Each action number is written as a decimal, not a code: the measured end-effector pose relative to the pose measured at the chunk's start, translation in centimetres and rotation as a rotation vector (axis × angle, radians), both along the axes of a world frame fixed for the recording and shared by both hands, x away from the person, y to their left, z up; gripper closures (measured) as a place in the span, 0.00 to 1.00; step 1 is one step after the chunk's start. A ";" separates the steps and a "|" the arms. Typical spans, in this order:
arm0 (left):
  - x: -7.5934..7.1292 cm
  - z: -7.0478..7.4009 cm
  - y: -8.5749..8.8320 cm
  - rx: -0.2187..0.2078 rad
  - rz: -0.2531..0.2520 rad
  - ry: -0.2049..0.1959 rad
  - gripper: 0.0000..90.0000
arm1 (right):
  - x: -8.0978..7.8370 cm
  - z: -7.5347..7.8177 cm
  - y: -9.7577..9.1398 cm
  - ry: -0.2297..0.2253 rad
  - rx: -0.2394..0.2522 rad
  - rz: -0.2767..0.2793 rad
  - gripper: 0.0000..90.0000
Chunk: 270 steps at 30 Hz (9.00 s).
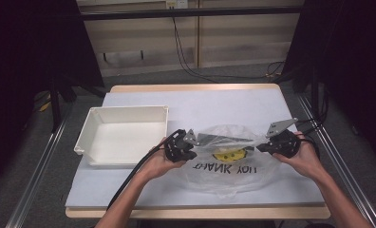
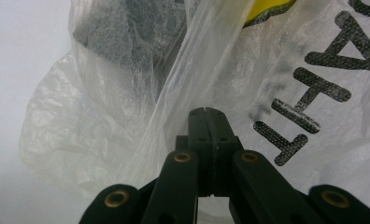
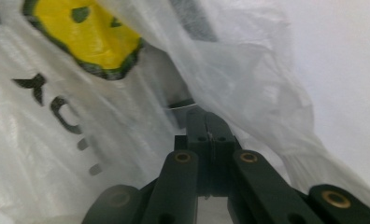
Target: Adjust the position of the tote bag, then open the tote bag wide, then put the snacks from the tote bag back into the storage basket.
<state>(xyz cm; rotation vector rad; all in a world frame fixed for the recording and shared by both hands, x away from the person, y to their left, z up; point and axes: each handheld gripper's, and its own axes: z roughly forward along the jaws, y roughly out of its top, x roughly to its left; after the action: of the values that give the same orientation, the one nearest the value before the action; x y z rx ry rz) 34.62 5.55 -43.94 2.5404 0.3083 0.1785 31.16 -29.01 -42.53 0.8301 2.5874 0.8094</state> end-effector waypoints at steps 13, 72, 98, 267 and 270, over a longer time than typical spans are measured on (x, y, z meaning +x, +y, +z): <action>-0.2 -1.8 -0.6 0.113 0.030 -0.032 1.00 | 0.6 -3.8 -0.3 0.089 -0.055 -0.009 1.00; -2.8 -1.4 6.8 -0.062 0.149 0.001 0.96 | -0.1 -2.7 -5.3 -0.033 -0.045 -0.112 0.96; -2.3 2.5 3.0 -0.282 0.038 0.012 0.77 | -1.5 1.2 1.3 -0.104 0.143 0.086 0.65; 6.6 1.8 -5.6 0.177 -0.166 0.044 0.34 | -13.4 -2.0 1.2 -0.177 0.466 -0.006 0.15; 6.3 1.8 -5.7 0.182 -0.181 0.045 0.38 | -13.4 -2.0 1.2 -0.175 0.457 -0.006 0.14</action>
<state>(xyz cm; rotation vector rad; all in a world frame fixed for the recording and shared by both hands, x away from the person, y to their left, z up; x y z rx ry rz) 40.89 -0.13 -42.17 2.7385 0.0812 0.0825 17.76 -27.80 -44.55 0.8378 2.2758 1.4346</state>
